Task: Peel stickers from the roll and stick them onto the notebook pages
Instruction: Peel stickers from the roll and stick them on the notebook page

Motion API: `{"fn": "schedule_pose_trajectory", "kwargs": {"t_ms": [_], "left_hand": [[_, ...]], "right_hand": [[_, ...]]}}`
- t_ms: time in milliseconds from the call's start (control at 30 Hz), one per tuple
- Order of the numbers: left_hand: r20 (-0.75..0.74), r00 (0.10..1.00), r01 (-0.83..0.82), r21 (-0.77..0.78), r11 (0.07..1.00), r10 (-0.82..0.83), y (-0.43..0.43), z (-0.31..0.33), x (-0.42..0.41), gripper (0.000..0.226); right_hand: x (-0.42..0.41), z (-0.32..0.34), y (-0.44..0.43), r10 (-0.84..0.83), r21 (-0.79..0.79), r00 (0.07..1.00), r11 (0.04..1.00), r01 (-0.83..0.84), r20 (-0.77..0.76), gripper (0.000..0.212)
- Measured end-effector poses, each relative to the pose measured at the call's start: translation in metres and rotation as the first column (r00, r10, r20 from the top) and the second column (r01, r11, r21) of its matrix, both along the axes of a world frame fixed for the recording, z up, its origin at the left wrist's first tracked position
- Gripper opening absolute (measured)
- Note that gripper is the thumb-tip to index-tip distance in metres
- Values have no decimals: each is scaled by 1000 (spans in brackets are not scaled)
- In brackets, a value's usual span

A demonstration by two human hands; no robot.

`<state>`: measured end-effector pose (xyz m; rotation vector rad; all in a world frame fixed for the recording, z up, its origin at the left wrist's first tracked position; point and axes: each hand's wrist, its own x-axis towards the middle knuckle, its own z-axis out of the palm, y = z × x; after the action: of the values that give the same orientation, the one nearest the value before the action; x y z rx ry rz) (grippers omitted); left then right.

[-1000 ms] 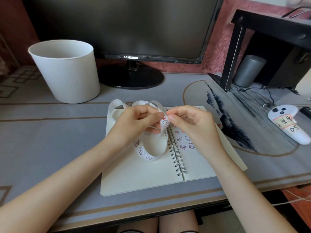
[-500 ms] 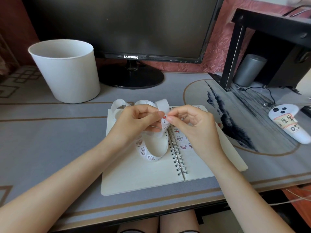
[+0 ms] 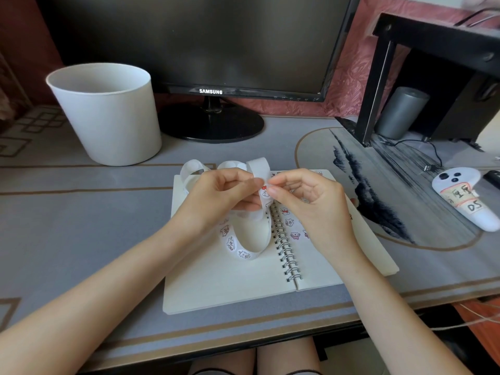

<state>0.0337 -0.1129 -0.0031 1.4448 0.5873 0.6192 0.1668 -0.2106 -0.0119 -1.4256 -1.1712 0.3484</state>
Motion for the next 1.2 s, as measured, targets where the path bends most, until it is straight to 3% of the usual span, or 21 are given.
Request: {"fn": "schedule_pose_trajectory", "kwargs": {"t_ms": [433, 833, 1200], "left_hand": [[-29, 999, 15, 30, 999, -14, -1, 0, 0, 20], [-35, 999, -16, -14, 1000, 16, -4, 2, 1, 12], [-43, 998, -51, -48, 998, 49, -2, 1, 0, 18]], "right_hand": [[1, 0, -1, -1, -5, 1000, 1000, 1, 19, 10], [1, 0, -5, -25, -31, 962, 999, 35, 271, 9], [-1, -1, -8, -52, -1, 901, 998, 58, 432, 1]]}}
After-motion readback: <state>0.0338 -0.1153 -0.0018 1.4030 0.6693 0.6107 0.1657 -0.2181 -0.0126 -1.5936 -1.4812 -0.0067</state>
